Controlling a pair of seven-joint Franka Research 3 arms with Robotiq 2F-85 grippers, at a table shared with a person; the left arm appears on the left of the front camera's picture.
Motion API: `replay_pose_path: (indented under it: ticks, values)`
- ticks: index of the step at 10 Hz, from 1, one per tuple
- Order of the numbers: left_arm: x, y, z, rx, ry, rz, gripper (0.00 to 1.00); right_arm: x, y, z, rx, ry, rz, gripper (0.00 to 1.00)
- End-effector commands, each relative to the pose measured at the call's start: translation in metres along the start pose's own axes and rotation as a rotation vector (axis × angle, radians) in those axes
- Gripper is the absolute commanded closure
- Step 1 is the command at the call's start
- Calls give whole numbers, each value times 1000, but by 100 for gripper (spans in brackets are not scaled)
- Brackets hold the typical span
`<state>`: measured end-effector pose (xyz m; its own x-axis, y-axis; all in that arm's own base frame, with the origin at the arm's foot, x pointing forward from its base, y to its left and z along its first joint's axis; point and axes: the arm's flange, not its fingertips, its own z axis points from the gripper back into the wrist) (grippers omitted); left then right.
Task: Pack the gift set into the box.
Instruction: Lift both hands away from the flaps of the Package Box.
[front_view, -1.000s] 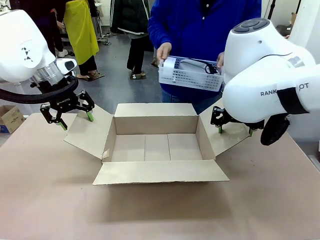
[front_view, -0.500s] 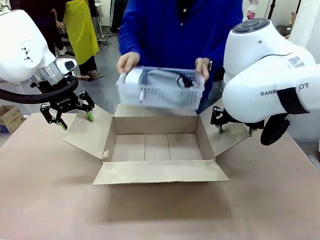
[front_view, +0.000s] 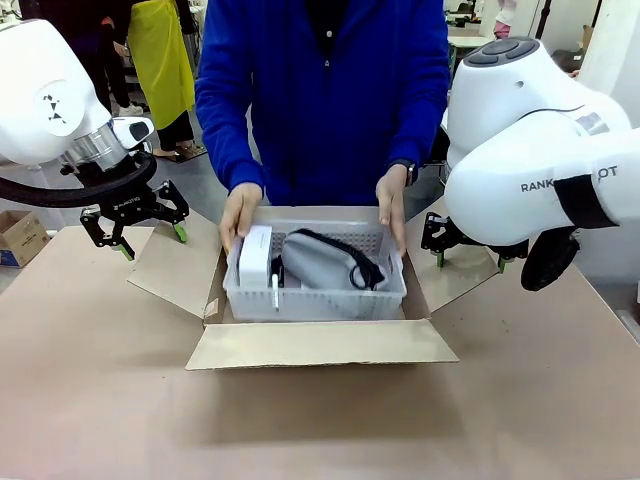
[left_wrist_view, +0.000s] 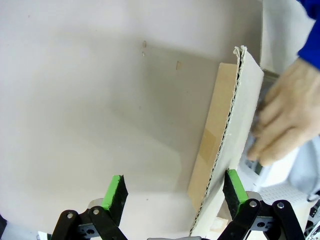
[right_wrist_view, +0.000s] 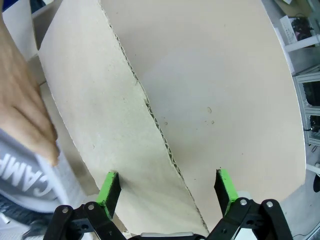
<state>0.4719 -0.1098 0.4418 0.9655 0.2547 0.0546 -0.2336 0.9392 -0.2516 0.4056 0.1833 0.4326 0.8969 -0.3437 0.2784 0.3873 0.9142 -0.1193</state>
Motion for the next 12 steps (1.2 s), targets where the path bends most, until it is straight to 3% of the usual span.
replay_pose_path:
  ticks: [1, 12]
  values:
    - [-1, 0, 2, 16, -13, 9, 0, 4, 2, 0, -12, -13, 5, 0]
    - [-1, 0, 2, 16, -13, 9, 0, 4, 2, 0, -12, -13, 5, 0]
